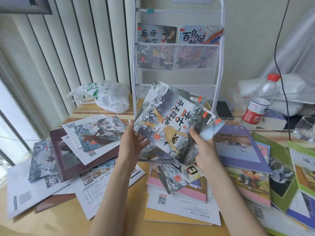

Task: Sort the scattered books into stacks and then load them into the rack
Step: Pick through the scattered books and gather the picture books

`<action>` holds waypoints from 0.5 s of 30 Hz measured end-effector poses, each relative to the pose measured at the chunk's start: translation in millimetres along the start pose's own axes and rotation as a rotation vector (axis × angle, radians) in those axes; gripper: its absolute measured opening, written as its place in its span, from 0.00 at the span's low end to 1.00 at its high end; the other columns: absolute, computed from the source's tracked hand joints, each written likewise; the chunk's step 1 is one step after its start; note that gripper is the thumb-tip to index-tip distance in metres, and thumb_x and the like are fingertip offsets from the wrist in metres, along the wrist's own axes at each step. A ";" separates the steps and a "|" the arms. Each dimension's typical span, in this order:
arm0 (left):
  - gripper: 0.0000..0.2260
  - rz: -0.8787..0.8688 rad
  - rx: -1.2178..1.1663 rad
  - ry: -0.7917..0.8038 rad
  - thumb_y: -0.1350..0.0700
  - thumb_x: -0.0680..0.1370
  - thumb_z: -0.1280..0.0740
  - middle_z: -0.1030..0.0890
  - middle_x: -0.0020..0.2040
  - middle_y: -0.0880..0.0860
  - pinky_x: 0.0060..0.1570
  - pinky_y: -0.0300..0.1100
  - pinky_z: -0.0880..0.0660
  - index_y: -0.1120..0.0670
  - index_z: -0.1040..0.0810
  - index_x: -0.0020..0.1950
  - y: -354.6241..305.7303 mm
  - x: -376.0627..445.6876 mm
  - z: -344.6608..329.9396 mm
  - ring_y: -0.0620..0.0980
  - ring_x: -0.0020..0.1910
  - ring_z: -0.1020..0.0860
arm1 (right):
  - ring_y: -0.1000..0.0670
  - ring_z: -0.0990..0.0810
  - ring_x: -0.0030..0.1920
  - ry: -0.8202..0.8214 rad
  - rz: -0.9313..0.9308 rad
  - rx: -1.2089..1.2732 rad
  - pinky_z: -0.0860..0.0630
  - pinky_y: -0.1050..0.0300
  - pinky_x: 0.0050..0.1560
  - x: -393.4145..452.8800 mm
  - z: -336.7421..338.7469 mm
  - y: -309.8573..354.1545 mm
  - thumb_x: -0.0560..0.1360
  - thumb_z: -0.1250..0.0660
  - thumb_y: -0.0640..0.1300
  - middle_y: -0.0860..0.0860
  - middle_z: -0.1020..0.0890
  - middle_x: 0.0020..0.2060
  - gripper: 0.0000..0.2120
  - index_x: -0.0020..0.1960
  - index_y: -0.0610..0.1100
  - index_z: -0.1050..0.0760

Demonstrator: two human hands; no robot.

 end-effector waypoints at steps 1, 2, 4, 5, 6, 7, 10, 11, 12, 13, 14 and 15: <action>0.10 -0.014 0.048 0.032 0.50 0.81 0.40 0.19 0.36 0.49 0.32 0.37 0.23 0.54 0.23 0.52 -2.4 -1.4 -3.3 0.45 0.32 0.21 | 0.52 0.20 0.56 0.022 -0.009 -0.022 0.27 0.53 0.61 -1.4 0.5 -1.3 0.71 0.28 0.40 0.52 0.17 0.51 0.12 0.54 0.46 0.22; 0.07 -0.047 0.128 0.031 0.53 0.79 0.37 0.18 0.37 0.49 0.29 0.35 0.24 0.53 0.22 0.53 -5.1 -3.0 -3.5 0.45 0.31 0.22 | 0.51 0.20 0.57 0.034 -0.011 -0.052 0.28 0.51 0.62 -1.7 0.8 -2.5 0.69 0.26 0.42 0.51 0.17 0.52 0.15 0.55 0.45 0.22; 0.06 -0.085 0.229 -0.008 0.57 0.78 0.33 0.16 0.40 0.48 0.31 0.39 0.22 0.52 0.20 0.54 -5.3 -2.5 2.6 0.45 0.35 0.20 | 0.50 0.20 0.57 0.021 -0.002 -0.118 0.28 0.48 0.64 -3.8 -0.4 -2.9 0.61 0.22 0.53 0.50 0.17 0.53 0.26 0.56 0.45 0.22; 0.07 -0.081 0.237 -0.034 0.57 0.77 0.33 0.16 0.42 0.49 0.33 0.41 0.22 0.52 0.20 0.54 -3.8 -1.9 6.3 0.46 0.37 0.19 | 0.51 0.21 0.58 -0.002 -0.003 -0.150 0.29 0.48 0.65 -3.7 0.1 -3.8 0.58 0.22 0.59 0.51 0.18 0.55 0.33 0.58 0.45 0.23; 0.08 -0.070 0.230 -0.056 0.58 0.78 0.33 0.16 0.42 0.49 0.33 0.41 0.22 0.52 0.20 0.56 -2.5 -2.2 8.6 0.46 0.37 0.19 | 0.51 0.22 0.59 -0.030 -0.003 -0.166 0.29 0.49 0.65 -4.5 1.0 -4.1 0.58 0.23 0.61 0.51 0.19 0.56 0.35 0.60 0.46 0.24; 0.09 -0.060 0.210 -0.083 0.58 0.78 0.34 0.17 0.42 0.49 0.30 0.39 0.23 0.53 0.21 0.57 -1.1 -1.5 12.0 0.45 0.36 0.19 | 0.52 0.23 0.60 -0.050 -0.012 -0.160 0.30 0.49 0.65 -5.0 1.8 -5.3 0.60 0.24 0.62 0.52 0.20 0.58 0.34 0.61 0.47 0.24; 0.15 -0.013 0.109 -0.166 0.58 0.78 0.34 0.17 0.50 0.52 0.29 0.38 0.22 0.54 0.26 0.66 2.9 0.3 21.6 0.45 0.38 0.18 | 0.50 0.24 0.61 -0.060 -0.059 -0.078 0.30 0.45 0.65 -4.6 5.7 -11.9 0.57 0.28 0.68 0.53 0.20 0.59 0.37 0.60 0.50 0.24; 0.18 0.002 0.066 -0.192 0.58 0.78 0.34 0.17 0.54 0.53 0.32 0.41 0.20 0.54 0.28 0.68 4.5 1.5 24.8 0.47 0.41 0.18 | 0.50 0.23 0.60 -0.054 -0.055 -0.057 0.30 0.44 0.65 -2.4 7.6 -13.6 0.59 0.27 0.66 0.54 0.20 0.58 0.34 0.60 0.51 0.24; 0.18 0.013 0.029 -0.206 0.58 0.79 0.34 0.18 0.55 0.54 0.36 0.43 0.19 0.54 0.29 0.68 5.2 2.2 26.6 0.48 0.43 0.17 | 0.51 0.23 0.60 -0.035 -0.049 -0.029 0.30 0.43 0.66 -1.8 7.5 -14.3 0.61 0.26 0.63 0.54 0.19 0.57 0.29 0.58 0.52 0.23; 0.16 0.014 -0.003 -0.206 0.60 0.79 0.35 0.18 0.54 0.54 0.36 0.43 0.19 0.53 0.28 0.67 4.6 2.6 26.6 0.48 0.42 0.17 | 0.51 0.23 0.60 -0.007 -0.048 -0.007 0.30 0.43 0.66 -1.7 6.4 -14.7 0.61 0.25 0.60 0.55 0.19 0.57 0.26 0.56 0.52 0.22; 0.14 0.009 -0.031 -0.198 0.61 0.79 0.36 0.17 0.51 0.53 0.34 0.41 0.19 0.52 0.27 0.64 4.0 2.7 25.4 0.46 0.39 0.17 | 0.50 0.23 0.61 0.015 -0.054 0.008 0.31 0.42 0.66 -1.4 6.1 -15.5 0.58 0.24 0.60 0.54 0.19 0.57 0.27 0.55 0.52 0.22; 0.15 0.004 -0.061 -0.184 0.63 0.79 0.36 0.17 0.49 0.53 0.33 0.40 0.20 0.52 0.27 0.64 3.6 2.0 22.4 0.45 0.38 0.17 | 0.48 0.23 0.61 0.038 -0.061 0.018 0.32 0.40 0.66 -1.9 4.8 -16.3 0.55 0.21 0.61 0.53 0.19 0.57 0.31 0.55 0.51 0.21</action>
Point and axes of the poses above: each hand's wrist, its own x-axis towards the middle knuckle, its own z-axis out of the back of the hand, y = z × x, the point moved 8 cm from there along x, towards the middle knuckle
